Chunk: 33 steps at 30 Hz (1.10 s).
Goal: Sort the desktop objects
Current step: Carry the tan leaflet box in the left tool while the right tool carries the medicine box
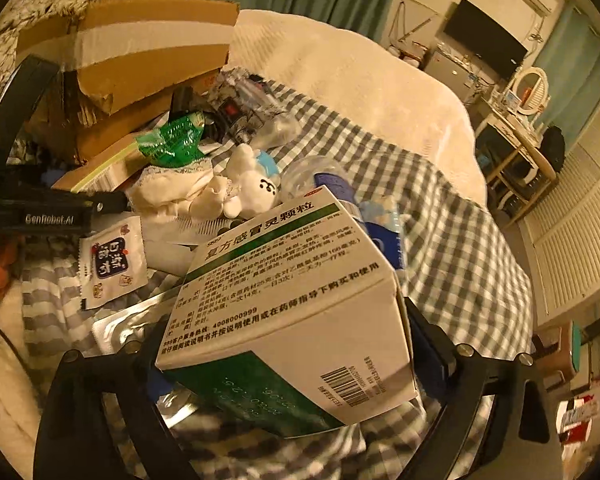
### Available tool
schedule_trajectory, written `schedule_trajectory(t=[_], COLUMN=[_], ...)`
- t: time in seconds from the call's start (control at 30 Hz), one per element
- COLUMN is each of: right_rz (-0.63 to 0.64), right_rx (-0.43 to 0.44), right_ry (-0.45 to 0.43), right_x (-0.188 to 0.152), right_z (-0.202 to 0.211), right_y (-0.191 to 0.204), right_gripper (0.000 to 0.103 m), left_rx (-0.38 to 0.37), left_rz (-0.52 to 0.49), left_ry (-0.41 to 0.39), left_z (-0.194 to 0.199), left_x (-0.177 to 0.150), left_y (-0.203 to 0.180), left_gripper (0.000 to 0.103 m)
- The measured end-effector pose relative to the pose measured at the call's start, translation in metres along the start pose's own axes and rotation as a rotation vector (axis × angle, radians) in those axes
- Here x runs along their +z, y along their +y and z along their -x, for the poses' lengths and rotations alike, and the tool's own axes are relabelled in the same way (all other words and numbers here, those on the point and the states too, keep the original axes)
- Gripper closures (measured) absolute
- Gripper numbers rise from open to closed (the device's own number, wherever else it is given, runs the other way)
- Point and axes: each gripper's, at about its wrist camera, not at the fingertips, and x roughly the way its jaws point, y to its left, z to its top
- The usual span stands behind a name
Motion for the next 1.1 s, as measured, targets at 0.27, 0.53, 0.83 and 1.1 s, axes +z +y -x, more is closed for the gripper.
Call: schedule_trajectory(t=[0.27, 0.53, 0.83, 1.1], right_rz=[-0.054, -0.08, -0.176, -0.297], right_rx=[-0.011, 0.016, 0.131, 0.256], right_ry=[-0.052, -0.116, -0.23, -0.294], right_x=[0.022, 0.036, 0.076, 0.164], right_z=[0.061, 0.127, 0.183, 0.166], right_y=[0.011, 0.049, 0.075, 0.09], right_gripper=[0.01, 0.01, 0.01, 0.01], left_rx=[-0.051, -0.045, -0.094, -0.024], left_rz=[-0.059, -0.115, -0.078, -0.023], left_ry=[-0.002, -0.166, -0.416, -0.544], left_z=[0.049, 0.116, 0.204, 0.221], left_x=[-0.045, -0.028, 0.032, 0.111], left_y=[0.01, 0.011, 0.044, 0.096], left_gripper=[0.025, 0.025, 0.025, 0.025])
